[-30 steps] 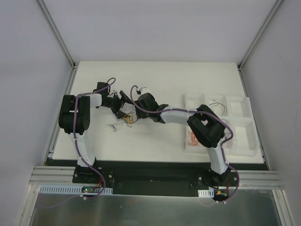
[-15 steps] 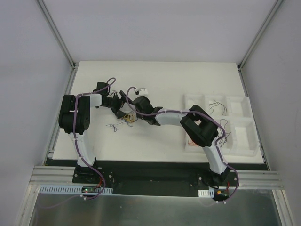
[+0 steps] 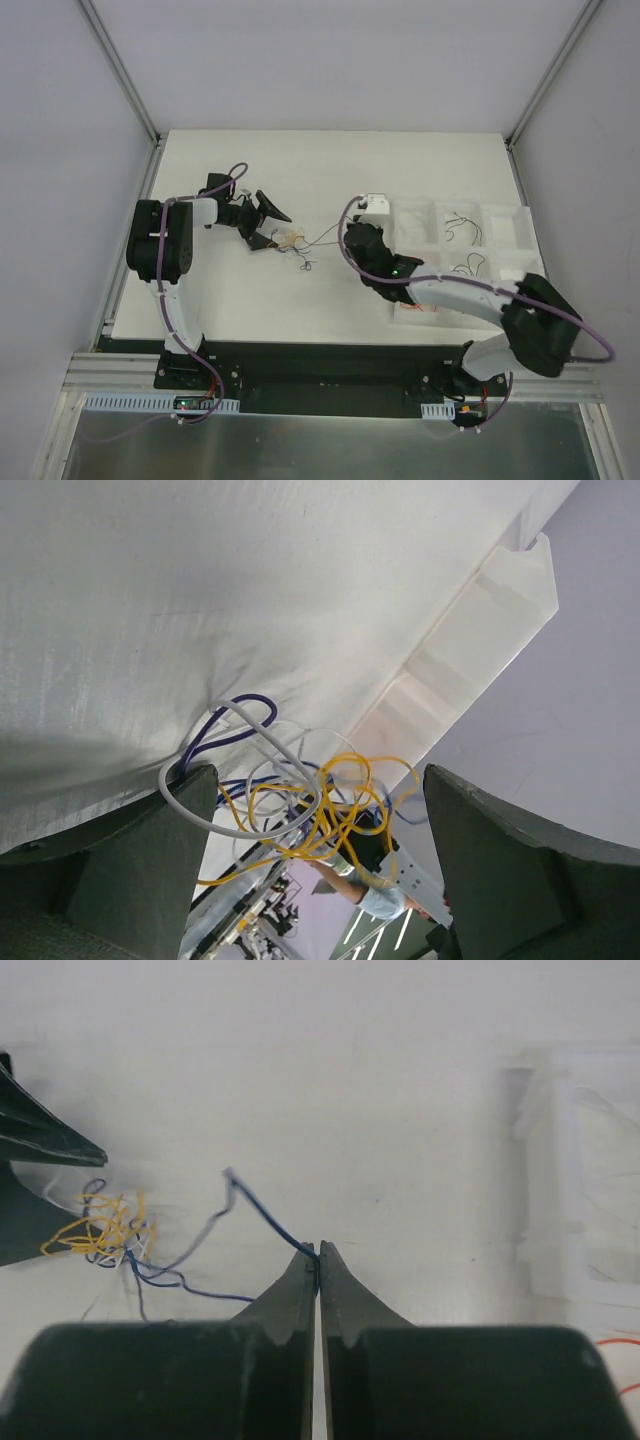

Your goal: Untangle the cables

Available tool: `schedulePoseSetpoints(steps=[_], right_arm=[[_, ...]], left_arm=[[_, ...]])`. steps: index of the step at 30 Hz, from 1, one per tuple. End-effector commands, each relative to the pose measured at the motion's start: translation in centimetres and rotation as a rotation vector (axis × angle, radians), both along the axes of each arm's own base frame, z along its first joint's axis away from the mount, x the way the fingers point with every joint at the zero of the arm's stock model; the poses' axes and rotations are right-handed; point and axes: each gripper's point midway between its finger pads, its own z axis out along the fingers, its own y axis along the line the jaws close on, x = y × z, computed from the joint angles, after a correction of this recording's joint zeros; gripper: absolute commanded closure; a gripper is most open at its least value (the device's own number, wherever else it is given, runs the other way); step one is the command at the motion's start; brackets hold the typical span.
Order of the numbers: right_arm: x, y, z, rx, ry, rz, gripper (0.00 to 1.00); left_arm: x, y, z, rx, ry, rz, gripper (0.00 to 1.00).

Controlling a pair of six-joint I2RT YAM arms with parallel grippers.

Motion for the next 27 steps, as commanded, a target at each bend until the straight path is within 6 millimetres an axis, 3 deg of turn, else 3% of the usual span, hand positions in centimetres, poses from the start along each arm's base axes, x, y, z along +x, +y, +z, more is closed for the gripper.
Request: schedulePoseSetpoints(steps=[1, 6, 14, 17, 21, 24, 27], right_arm=[[-1.8, -3.5, 4.6, 0.152, -0.106, -0.048, 0.99], [-3.9, -5.5, 8.7, 0.207, -0.147, 0.0, 0.99], [-6.0, -9.2, 22.1, 0.261, -0.351, 0.064, 0.99], [-6.5, -9.4, 24.8, 0.196, -0.331, 0.108, 0.99], [-7.7, -9.2, 29.1, 0.247, -0.378, 0.181, 0.99], [-8.3, -8.9, 31.1, 0.262, -0.386, 0.23, 0.99], [-8.3, -7.6, 31.8, 0.25, -0.364, 0.277, 0.99]], left_arm=[[-0.2, 1.3, -3.1, 0.09, 0.042, 0.014, 0.16], [0.3, 2.4, -2.9, 0.089, 0.041, 0.04, 0.16], [1.3, 4.6, -2.4, 0.094, 0.027, 0.094, 0.16], [1.4, 5.0, -2.3, 0.091, 0.029, 0.102, 0.16], [1.5, 5.6, -2.1, 0.093, 0.025, 0.116, 0.16], [1.8, 6.4, -1.7, 0.106, 0.008, 0.132, 0.17], [2.1, 6.7, -0.8, 0.112, -0.019, 0.13, 0.17]])
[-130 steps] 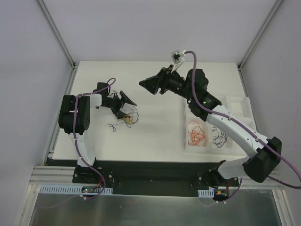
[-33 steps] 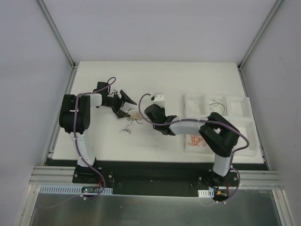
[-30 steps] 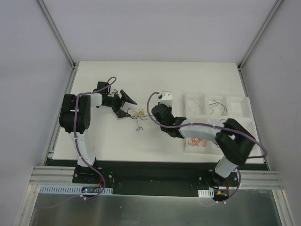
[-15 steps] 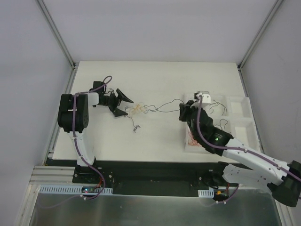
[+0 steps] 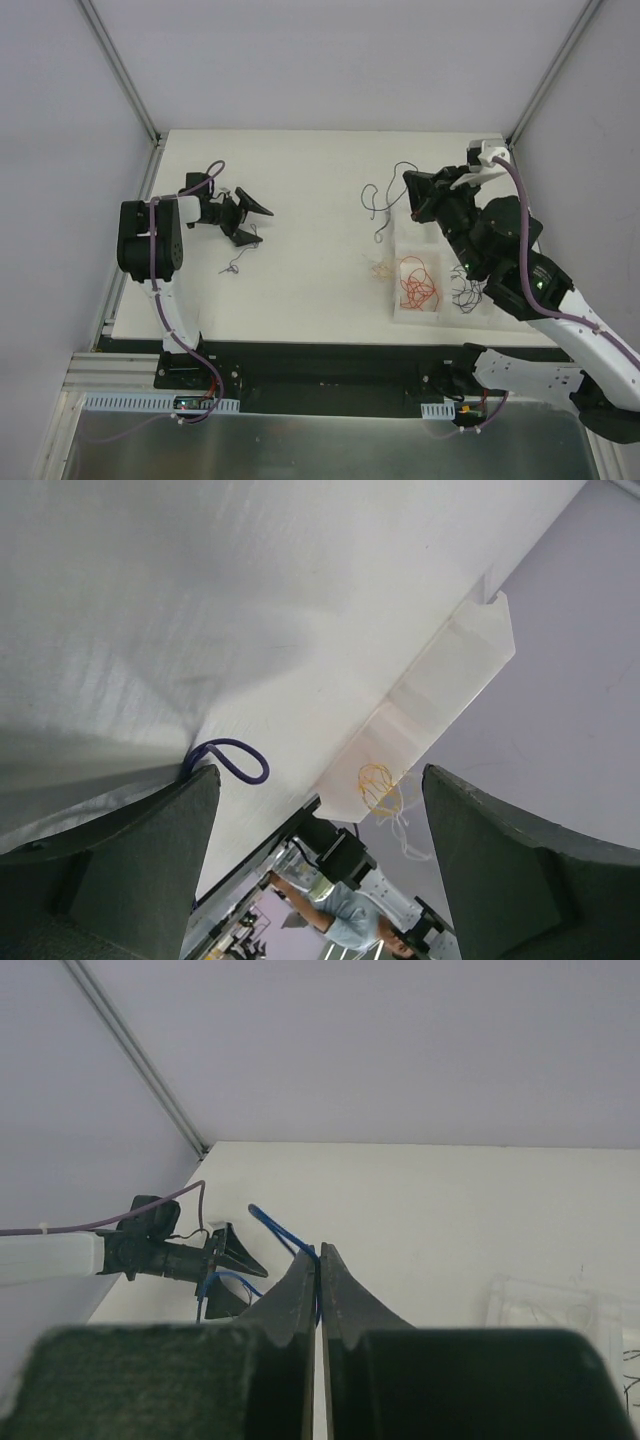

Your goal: Untangle the cables

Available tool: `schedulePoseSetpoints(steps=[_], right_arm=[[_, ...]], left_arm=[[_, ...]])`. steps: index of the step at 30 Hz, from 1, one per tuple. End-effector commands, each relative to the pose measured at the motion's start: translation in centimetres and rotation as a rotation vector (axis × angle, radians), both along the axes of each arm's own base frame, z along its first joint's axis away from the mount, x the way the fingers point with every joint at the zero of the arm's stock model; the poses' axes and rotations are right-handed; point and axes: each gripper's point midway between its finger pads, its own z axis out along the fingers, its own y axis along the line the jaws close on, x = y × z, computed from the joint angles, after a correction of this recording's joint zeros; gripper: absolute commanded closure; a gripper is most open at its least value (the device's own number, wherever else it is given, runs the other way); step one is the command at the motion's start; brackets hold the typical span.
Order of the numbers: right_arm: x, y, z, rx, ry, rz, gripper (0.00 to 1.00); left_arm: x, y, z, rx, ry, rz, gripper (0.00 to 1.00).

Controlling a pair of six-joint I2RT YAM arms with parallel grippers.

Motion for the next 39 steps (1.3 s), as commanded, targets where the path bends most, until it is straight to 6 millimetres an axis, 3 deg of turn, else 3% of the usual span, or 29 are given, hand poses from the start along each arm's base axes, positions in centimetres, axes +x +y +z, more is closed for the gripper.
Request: schedulePoseSetpoints(steps=[1, 8, 12, 16, 17, 20, 26, 28, 31, 35, 39], right_arm=[[-0.4, 1.9, 0.7, -0.078, 0.015, 0.101, 1.0], [0.3, 3.9, -0.5, -0.086, 0.045, 0.135, 0.99], [1.3, 5.5, -1.6, -0.091, 0.072, 0.155, 0.99], [2.6, 6.8, -3.2, -0.09, 0.123, 0.167, 0.99], [2.9, 6.8, -3.5, -0.082, 0.138, 0.168, 0.99], [3.5, 6.7, -4.2, -0.056, 0.163, 0.168, 0.99], [4.2, 5.2, -4.6, 0.019, 0.201, 0.15, 1.0], [4.4, 4.9, -4.6, 0.043, 0.214, 0.158, 0.99], [4.5, 4.6, -4.3, 0.066, 0.224, 0.171, 0.99], [3.8, 4.4, -3.6, 0.1, 0.228, 0.207, 0.99], [2.6, 3.7, -2.5, 0.13, 0.215, 0.234, 0.99]], left_arm=[[0.3, 1.9, -0.2, 0.105, -0.027, 0.018, 0.17], [0.9, 2.0, 4.3, 0.143, -0.187, -0.014, 0.16], [1.1, 1.0, 8.2, 0.203, -0.353, -0.077, 0.3], [0.5, 0.1, 11.5, 0.287, -0.495, -0.13, 0.28], [0.0, -1.2, 12.0, 0.3, -0.523, -0.173, 0.25], [-0.5, -2.0, 13.4, 0.352, -0.573, -0.201, 0.2], [-3.2, -4.8, 17.9, 0.284, -0.646, -0.215, 0.25], [-4.9, -6.0, 18.3, 0.314, -0.676, -0.226, 0.24], [-8.4, -9.8, 17.5, 0.357, -0.79, -0.325, 0.2], [-13.1, -15.5, 14.8, 0.365, -1.067, -0.47, 0.14], [-15.6, -19.1, 13.6, 0.349, -1.339, -0.52, 0.18]])
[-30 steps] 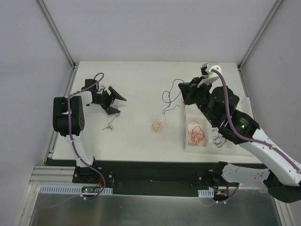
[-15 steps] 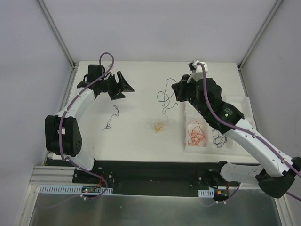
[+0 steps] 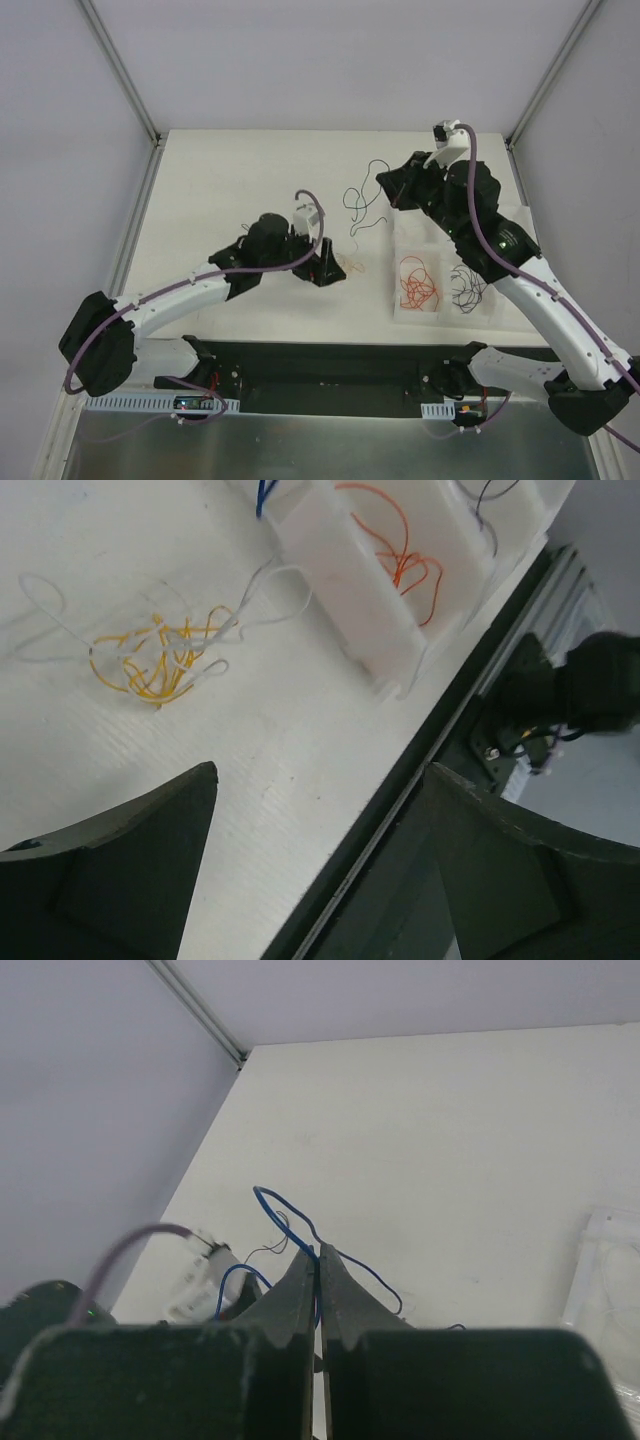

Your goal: Untangle the cables

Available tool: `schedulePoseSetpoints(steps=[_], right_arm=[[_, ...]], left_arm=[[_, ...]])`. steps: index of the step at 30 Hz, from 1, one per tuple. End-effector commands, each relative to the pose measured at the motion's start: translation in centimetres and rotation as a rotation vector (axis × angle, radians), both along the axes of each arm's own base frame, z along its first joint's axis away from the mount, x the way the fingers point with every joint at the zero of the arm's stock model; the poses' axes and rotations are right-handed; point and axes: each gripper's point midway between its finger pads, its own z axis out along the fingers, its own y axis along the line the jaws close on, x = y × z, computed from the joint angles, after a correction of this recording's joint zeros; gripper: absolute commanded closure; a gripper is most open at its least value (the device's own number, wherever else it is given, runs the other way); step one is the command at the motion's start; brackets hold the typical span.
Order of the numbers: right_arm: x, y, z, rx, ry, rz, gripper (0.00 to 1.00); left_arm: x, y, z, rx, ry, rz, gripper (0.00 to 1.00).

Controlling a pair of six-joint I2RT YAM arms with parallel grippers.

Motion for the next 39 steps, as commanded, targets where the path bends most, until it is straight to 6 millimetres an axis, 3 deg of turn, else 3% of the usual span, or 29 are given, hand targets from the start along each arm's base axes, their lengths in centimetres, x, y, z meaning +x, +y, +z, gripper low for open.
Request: schedulePoseSetpoints(steps=[1, 6, 10, 14, 18, 22, 25, 26, 30, 36, 39], right_arm=[[-2.2, -0.5, 3.2, 0.101, -0.05, 0.054, 0.99], [-3.4, -1.1, 4.2, 0.134, -0.06, 0.069, 0.99], [-4.0, -1.1, 4.5, 0.156, -0.056, 0.083, 0.99], [-4.7, -0.6, 4.3, 0.17, -0.038, 0.128, 0.99], [-4.9, -0.4, 4.1, 0.177, -0.024, 0.141, 0.99], [-5.0, -0.4, 4.4, 0.172, -0.023, 0.143, 0.99], [-5.2, -0.2, 5.0, 0.186, -0.025, 0.161, 0.99], [-5.4, -0.2, 5.2, 0.193, -0.027, 0.164, 0.99], [-6.1, -1.7, 7.1, 0.191, -0.066, 0.127, 0.99], [-7.0, -6.5, 10.0, 0.15, -0.182, -0.033, 0.99], [-7.2, -7.8, 10.5, 0.13, -0.218, -0.076, 0.99]], left_arm=[[1.6, -2.7, 0.7, -0.057, -0.386, -0.017, 0.19], [3.3, -5.6, -0.3, -0.03, -0.454, -0.029, 0.18], [4.9, -7.2, 1.1, -0.134, -0.545, 0.053, 0.1], [6.2, -8.8, 1.3, -0.179, -0.541, 0.078, 0.11], [5.6, -11.2, 1.6, -0.241, -0.532, -0.026, 0.41], [4.2, -11.6, 1.3, -0.319, -0.525, -0.077, 0.51], [4.3, -11.5, 0.4, -0.303, -0.505, -0.08, 0.94], [4.8, -11.1, 0.2, -0.28, -0.49, -0.049, 1.0], [5.8, -7.9, -1.3, -0.201, -0.401, 0.06, 1.0], [7.4, 1.6, -5.2, -0.172, -0.094, 0.335, 1.0], [7.4, 4.2, -5.4, -0.131, -0.023, 0.366, 1.0]])
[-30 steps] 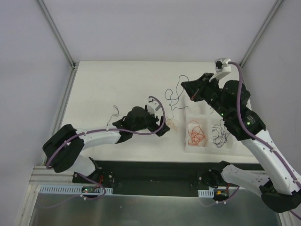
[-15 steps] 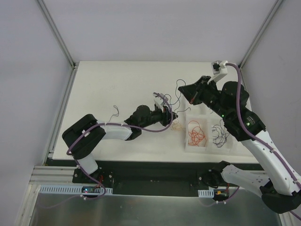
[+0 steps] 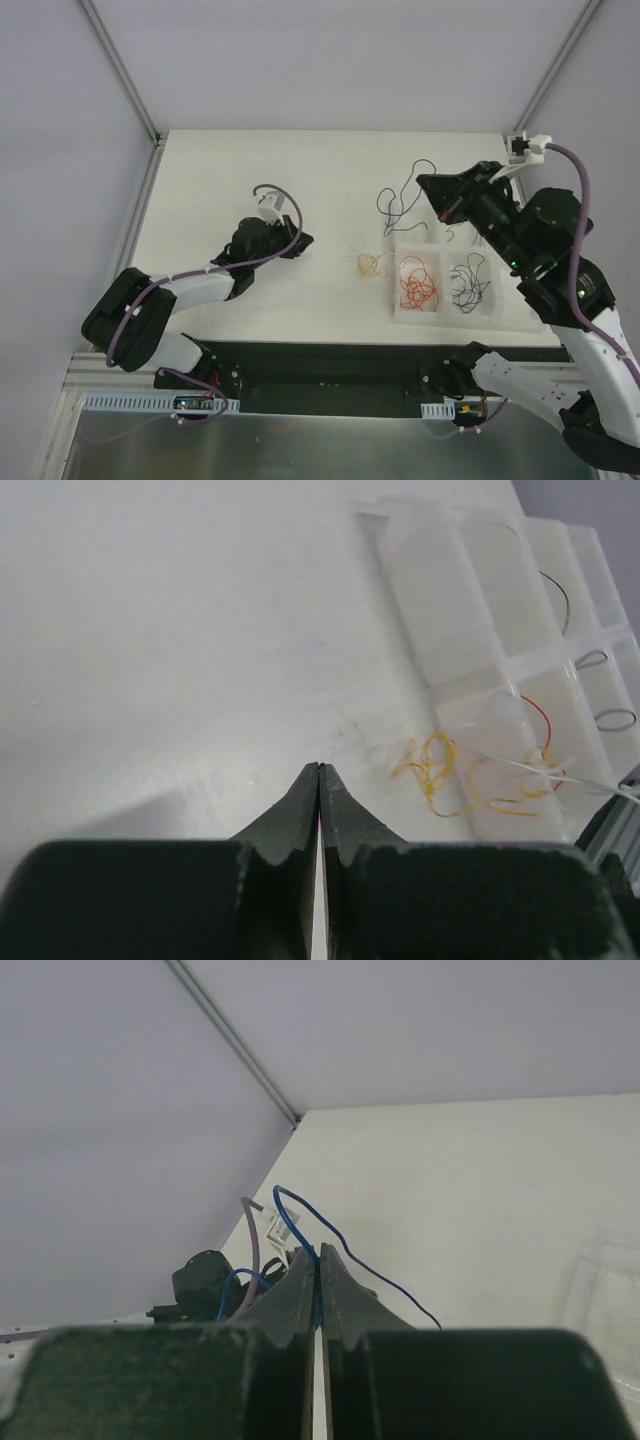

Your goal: Untangle the cables

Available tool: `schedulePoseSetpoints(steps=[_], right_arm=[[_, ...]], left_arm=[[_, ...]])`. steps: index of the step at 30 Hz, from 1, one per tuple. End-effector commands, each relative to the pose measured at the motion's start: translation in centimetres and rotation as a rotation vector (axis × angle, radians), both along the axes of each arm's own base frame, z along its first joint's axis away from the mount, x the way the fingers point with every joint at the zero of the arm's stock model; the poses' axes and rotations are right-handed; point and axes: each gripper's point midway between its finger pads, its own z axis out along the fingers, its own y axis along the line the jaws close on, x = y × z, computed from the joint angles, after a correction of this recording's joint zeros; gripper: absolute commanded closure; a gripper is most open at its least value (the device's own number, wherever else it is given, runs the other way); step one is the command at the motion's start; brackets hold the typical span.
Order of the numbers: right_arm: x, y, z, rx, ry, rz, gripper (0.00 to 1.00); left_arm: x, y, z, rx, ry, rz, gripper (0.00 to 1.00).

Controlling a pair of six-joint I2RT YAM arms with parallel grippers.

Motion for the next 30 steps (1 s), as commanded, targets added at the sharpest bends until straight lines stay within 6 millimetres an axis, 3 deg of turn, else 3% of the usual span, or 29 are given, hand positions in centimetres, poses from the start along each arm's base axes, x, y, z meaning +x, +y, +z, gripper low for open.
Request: schedulePoseSetpoints(steps=[1, 4, 6, 11, 17, 19, 21, 23, 26, 30], right_arm=[[-0.6, -3.6, 3.0, -0.012, -0.109, -0.126, 0.99], [0.2, -3.6, 2.9, -0.037, -0.101, -0.149, 0.99], [0.4, -2.4, 3.0, -0.034, -0.095, -0.105, 0.99], [1.0, 0.1, 2.5, -0.015, -0.055, -0.015, 0.99], [0.9, 1.9, 3.0, 0.028, -0.041, 0.059, 0.99], [1.1, 2.1, 3.5, 0.054, -0.042, 0.059, 0.99], [0.6, 3.0, 4.3, 0.097, -0.044, 0.109, 0.99], [0.2, 3.8, 5.1, 0.144, -0.052, 0.153, 0.99], [0.0, 4.5, 6.3, 0.18, -0.062, 0.193, 0.99], [-0.1, 5.2, 7.4, 0.215, -0.064, 0.224, 1.0]], left_arm=[[-0.4, 3.1, 0.7, -0.026, 0.15, 0.062, 1.0], [-0.8, 2.2, 4.1, -0.039, 0.058, -0.028, 1.0], [-1.9, 0.6, 6.8, -0.077, -0.025, -0.164, 0.86], [-3.8, -0.6, 11.8, -0.174, -0.309, -0.217, 0.01], [-6.5, -5.1, 15.0, -0.28, -0.466, -0.392, 0.04], [-7.7, -7.0, 15.2, -0.306, -0.471, -0.489, 0.24], [-8.5, -8.1, 15.0, -0.316, -0.47, -0.548, 0.37], [-8.4, -8.5, 14.4, -0.321, -0.469, -0.519, 0.34], [-8.1, -8.8, 13.6, -0.322, -0.463, -0.508, 0.14], [-6.6, -9.3, 12.3, -0.287, -0.451, -0.446, 0.07]])
